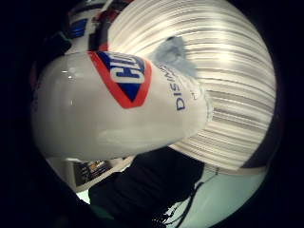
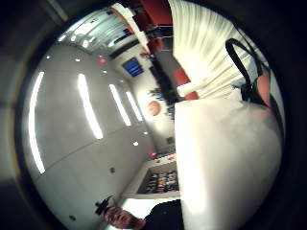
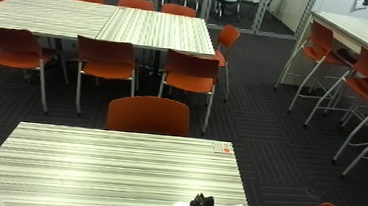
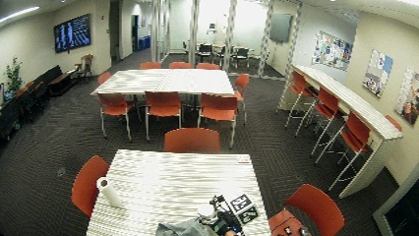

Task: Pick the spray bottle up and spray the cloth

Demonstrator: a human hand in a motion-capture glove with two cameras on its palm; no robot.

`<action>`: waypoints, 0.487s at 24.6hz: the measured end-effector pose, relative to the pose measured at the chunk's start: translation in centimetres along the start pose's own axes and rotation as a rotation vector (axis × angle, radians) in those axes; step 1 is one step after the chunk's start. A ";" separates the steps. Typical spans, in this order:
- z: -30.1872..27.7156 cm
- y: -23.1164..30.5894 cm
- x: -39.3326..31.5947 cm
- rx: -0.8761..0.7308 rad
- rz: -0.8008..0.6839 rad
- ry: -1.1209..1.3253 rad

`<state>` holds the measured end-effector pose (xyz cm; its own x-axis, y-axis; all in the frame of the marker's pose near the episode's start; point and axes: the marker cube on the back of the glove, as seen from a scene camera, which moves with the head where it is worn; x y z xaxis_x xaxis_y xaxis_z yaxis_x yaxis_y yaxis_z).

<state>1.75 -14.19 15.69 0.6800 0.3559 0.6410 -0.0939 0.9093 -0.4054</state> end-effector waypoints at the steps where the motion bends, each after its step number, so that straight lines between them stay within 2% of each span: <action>1: -0.4 -0.2 0.2 0.004 -0.023 -0.091; 5: -1.7 -0.3 1.3 -0.001 -0.102 -0.319; 12: -2.0 -0.2 1.5 0.011 -0.140 -0.299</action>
<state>4.24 -14.24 15.44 0.4430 0.2733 0.8538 -0.0235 0.9556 -0.2936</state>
